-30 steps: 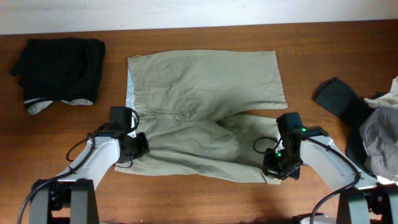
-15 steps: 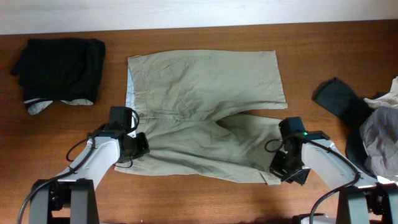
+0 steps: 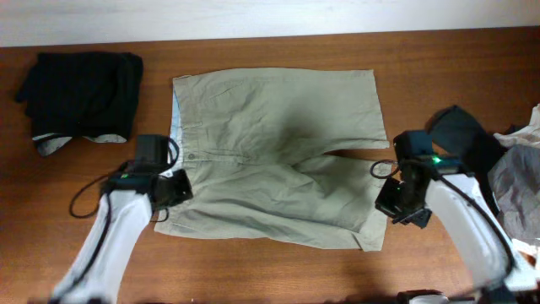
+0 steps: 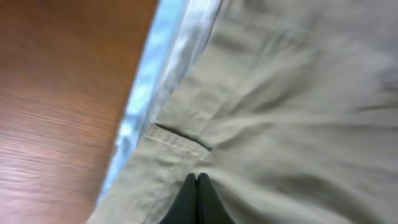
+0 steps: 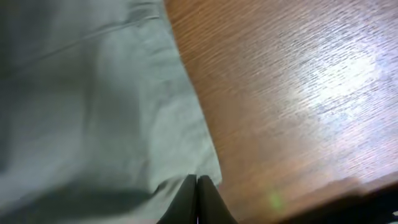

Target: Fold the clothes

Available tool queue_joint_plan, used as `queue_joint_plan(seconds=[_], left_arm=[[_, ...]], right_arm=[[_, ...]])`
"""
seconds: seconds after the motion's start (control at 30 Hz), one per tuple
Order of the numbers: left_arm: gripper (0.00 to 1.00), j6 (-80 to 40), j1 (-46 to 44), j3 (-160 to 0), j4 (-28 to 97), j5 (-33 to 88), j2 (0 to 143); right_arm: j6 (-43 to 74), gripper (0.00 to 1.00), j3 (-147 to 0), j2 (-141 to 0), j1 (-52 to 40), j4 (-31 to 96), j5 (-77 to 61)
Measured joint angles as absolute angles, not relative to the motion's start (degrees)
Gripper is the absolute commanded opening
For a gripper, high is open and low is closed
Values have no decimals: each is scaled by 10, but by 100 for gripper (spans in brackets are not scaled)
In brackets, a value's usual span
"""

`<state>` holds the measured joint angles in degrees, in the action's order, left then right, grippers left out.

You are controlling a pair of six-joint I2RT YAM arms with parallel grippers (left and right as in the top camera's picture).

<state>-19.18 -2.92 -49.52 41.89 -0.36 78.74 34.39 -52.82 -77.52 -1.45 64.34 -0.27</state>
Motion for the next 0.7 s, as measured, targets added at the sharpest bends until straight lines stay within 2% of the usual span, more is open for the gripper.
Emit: queue_joint_plan(seconds=[0.13,0.2,0.23,0.27,0.3,0.37,0.5,0.57,0.7], left_arm=[[19,-189,-24,-498,451,-6,710],[24,-189,-10,-498,464,-7,702],[27,-188,-2,-495,464,-6,703],[37,-189,10,-489,464,-4,703],[43,-188,18,-483,463,-3,703],[48,-187,37,-468,463,-1,703],[54,-180,62,-450,463,2,703],[56,-176,64,-447,461,3,704],[58,-167,64,-445,456,6,720]], right_arm=[[327,4,-528,-725,-15,666,-30],[323,4,-511,-685,-15,657,-51],[323,8,-498,-672,-15,653,-57],[322,19,-482,-659,-15,649,-64],[319,25,-462,-647,-15,640,-72],[320,30,-431,-637,-15,622,-88],[314,64,-380,-636,-15,587,-109],[314,70,-369,-636,-15,579,-114],[315,71,-356,-636,-15,565,-118]])
